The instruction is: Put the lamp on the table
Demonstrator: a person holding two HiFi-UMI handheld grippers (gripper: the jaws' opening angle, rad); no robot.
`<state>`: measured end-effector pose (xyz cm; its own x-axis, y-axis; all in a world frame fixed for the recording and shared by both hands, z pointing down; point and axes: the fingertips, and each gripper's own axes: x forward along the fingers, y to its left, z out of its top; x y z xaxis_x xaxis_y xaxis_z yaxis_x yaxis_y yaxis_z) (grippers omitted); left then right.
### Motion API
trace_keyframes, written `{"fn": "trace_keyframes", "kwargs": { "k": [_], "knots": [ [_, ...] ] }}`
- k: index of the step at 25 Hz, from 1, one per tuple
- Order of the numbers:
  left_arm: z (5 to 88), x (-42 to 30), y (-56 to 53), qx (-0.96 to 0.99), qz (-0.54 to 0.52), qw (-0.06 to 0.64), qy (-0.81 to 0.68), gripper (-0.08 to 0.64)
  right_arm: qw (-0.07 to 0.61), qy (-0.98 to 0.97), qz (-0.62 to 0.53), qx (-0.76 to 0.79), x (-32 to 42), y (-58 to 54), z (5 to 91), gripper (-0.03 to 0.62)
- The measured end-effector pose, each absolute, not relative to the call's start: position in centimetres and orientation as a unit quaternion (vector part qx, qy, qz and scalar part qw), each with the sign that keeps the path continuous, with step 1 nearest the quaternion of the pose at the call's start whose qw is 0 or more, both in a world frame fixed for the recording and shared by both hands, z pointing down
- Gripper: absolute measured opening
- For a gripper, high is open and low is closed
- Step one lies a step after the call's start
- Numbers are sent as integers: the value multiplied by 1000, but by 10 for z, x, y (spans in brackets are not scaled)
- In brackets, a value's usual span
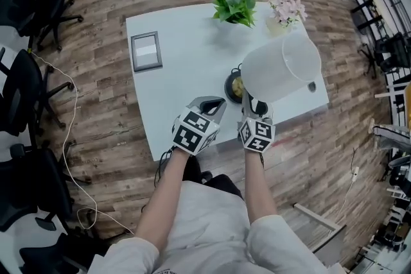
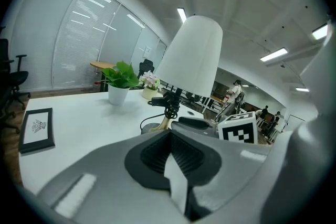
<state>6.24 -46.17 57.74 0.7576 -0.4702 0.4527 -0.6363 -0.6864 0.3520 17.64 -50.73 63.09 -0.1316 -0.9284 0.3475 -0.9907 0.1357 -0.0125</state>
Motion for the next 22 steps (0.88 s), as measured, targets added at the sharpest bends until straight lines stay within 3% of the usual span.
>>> {"fn": "trace_keyframes", "kwargs": {
  "k": [12, 22],
  "knots": [
    [552, 78, -412, 898, 203, 211, -329, 2, 83, -746, 157, 641, 178, -421, 589, 184],
    [517, 94, -329, 890, 185, 217, -355, 2, 90, -757, 164, 626, 200, -339, 548, 144]
  ]
}}
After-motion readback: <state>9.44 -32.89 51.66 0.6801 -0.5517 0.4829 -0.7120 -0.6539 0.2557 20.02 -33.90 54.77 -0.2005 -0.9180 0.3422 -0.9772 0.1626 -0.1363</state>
